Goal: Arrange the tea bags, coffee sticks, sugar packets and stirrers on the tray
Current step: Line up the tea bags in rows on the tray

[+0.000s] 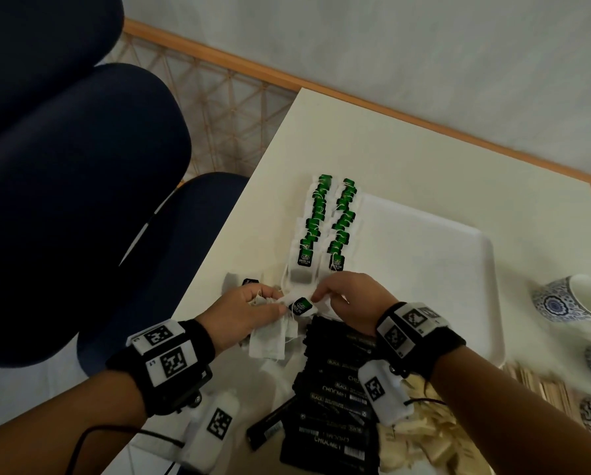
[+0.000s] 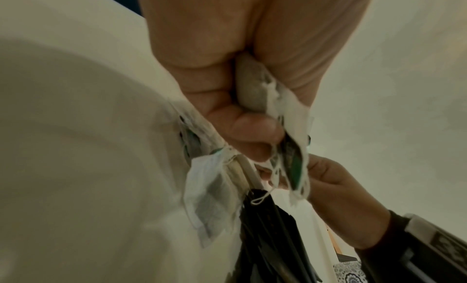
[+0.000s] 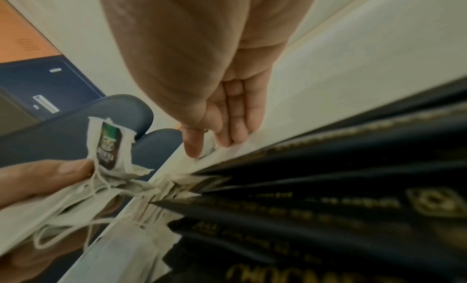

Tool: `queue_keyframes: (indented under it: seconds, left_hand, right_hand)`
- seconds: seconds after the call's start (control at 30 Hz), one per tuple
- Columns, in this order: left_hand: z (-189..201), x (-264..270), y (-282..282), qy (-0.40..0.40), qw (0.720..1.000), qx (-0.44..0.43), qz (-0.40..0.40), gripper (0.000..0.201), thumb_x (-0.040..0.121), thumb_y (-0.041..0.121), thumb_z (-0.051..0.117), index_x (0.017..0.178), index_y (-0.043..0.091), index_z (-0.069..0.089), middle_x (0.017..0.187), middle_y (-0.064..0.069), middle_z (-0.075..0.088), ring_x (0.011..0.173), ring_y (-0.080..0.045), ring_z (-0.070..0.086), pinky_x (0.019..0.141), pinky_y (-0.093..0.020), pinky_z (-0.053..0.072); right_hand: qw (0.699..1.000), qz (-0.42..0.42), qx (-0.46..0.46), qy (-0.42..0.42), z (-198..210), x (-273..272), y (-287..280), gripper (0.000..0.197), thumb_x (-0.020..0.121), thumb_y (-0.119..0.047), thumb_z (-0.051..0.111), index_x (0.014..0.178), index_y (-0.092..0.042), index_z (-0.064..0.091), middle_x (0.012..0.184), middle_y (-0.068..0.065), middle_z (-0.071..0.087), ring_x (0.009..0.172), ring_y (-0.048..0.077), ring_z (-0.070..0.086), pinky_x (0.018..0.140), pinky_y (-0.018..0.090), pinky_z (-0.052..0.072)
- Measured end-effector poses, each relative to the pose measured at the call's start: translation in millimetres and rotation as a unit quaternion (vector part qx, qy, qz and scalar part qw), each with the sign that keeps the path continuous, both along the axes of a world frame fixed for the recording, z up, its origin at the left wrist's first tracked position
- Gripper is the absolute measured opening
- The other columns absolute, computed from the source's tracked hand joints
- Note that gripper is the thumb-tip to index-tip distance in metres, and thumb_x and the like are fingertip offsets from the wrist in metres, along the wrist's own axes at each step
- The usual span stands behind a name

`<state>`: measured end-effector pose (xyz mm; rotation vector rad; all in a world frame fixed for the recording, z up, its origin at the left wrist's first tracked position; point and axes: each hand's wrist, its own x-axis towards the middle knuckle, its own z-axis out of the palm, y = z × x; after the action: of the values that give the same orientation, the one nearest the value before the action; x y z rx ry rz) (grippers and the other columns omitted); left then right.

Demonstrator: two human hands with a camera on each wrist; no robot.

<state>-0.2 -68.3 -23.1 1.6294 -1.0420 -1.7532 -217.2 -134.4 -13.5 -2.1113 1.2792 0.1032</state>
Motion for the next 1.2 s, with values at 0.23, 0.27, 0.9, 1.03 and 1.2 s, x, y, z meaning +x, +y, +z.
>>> queue_keyframes:
  seconds: [0.23, 0.27, 0.9, 1.03, 1.2]
  left_hand:
    - [2.4, -8.6, -4.1, 0.012, 1.0, -0.003, 0.002, 0.012, 0.088, 0.023, 0.067, 0.099, 0.019, 0.066, 0.074, 0.004, 0.066, 0.054, -0.006, 0.059, 0.042, -0.018, 0.039]
    - [2.7, -10.5, -4.4, 0.013, 1.0, -0.004, 0.005, 0.009, 0.088, 0.022, 0.066, 0.097, 0.02, 0.066, 0.072, 0.004, 0.066, 0.052, -0.005, 0.058, 0.041, -0.018, 0.038]
    - [3.6, 2.0, -3.7, 0.027, 0.999, 0.022, -0.012, 0.018, 0.091, 0.012, 0.06, 0.102, 0.018, 0.073, 0.113, -0.014, 0.067, 0.084, -0.026, 0.061, 0.067, -0.034, 0.044]
    - [4.9, 9.9, -1.7, 0.025, 0.999, 0.028, -0.031, 0.043, 0.091, 0.002, 0.051, 0.082, 0.034, 0.078, 0.112, 0.002, 0.068, 0.1, -0.024, 0.063, 0.083, -0.045, 0.049]
    - [5.9, 18.5, -1.1, 0.038, 0.998, 0.038, -0.022, 0.038, 0.09, 0.001, 0.053, 0.086, 0.031, 0.075, 0.101, -0.004, 0.07, 0.087, -0.019, 0.063, 0.084, -0.046, 0.047]
  right_hand:
    - [0.994, -0.079, 0.004, -0.079, 5.0, -3.4, 2.0, 0.023, 0.095, -0.02, 0.049, 0.106, -0.025, 0.068, 0.107, -0.007, 0.068, 0.1, 0.011, 0.061, 0.092, 0.031, 0.048]
    - [0.988, -0.104, 0.017, -0.113, 7.9, -3.8, 4.5, 0.02, 0.095, -0.03, 0.052, 0.106, -0.025, 0.068, 0.102, -0.007, 0.069, 0.096, 0.012, 0.063, 0.09, 0.033, 0.049]
    - [0.994, -0.048, -0.046, -0.085, 32.4, 14.4, -18.2, 0.02, 0.094, -0.021, 0.056, 0.104, -0.028, 0.071, 0.098, -0.012, 0.07, 0.078, -0.002, 0.06, 0.072, 0.008, 0.044]
    - [0.999, 0.028, -0.023, -0.014, 32.1, 29.7, -30.2, 0.021, 0.094, -0.02, 0.054, 0.106, -0.026, 0.071, 0.1, -0.006, 0.071, 0.088, 0.01, 0.064, 0.082, 0.026, 0.05]
    - [0.996, 0.078, -0.042, 0.028, 25.6, 47.6, -48.2, 0.023, 0.096, -0.021, 0.052, 0.109, -0.027, 0.07, 0.103, -0.005, 0.071, 0.088, 0.013, 0.065, 0.083, 0.031, 0.052]
